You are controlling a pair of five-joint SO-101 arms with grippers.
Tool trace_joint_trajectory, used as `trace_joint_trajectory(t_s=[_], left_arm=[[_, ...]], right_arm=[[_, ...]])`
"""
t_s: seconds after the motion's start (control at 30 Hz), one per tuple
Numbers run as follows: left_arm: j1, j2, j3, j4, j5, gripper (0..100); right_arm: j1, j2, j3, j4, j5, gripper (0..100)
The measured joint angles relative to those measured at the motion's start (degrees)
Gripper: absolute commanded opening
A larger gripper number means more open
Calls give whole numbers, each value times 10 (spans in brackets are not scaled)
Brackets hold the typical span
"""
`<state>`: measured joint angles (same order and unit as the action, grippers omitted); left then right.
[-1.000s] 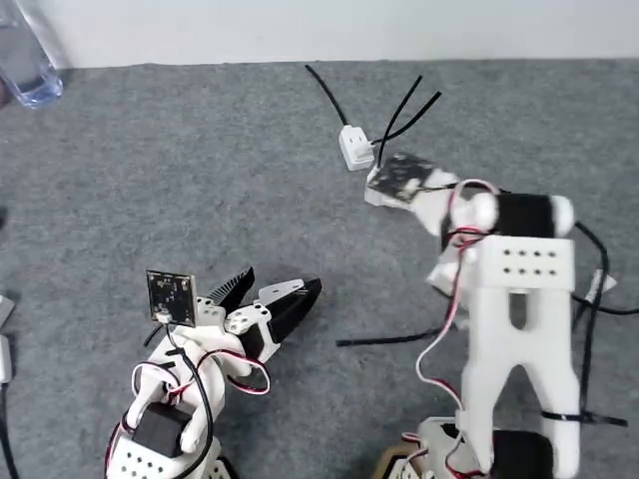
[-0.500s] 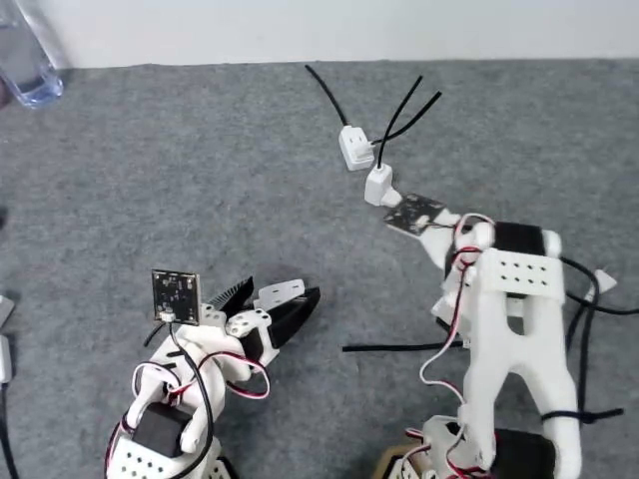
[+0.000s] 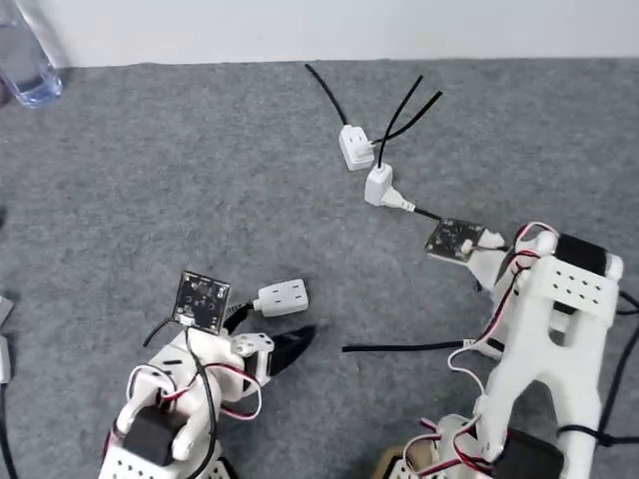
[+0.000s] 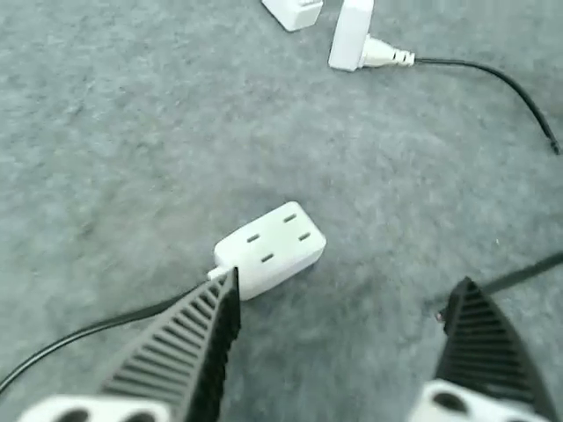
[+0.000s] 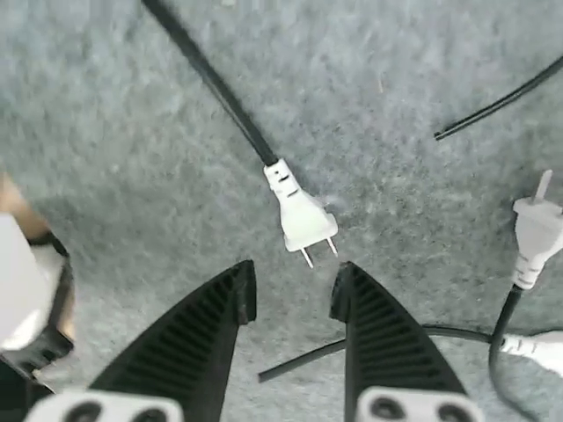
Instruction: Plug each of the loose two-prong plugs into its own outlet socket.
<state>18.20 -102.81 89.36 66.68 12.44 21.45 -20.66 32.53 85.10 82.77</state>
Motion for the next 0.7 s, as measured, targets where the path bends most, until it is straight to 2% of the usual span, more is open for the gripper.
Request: trace_joint_trajectory(t_s=[0.13,0.33,0.47,0.7], left_arm=[[-4,-2,-36,45,-11,352],[-5,-2,-69,50,-45,352],[-5,-2,-89,54,-64,352],[-6,159,-221,94,-70,352]], right_arm=[[8,0,47,-33,64,147],[8,0,141,-127,115,147],[8,0,156,-143,155,147],[8,0,157,-148,208,147]])
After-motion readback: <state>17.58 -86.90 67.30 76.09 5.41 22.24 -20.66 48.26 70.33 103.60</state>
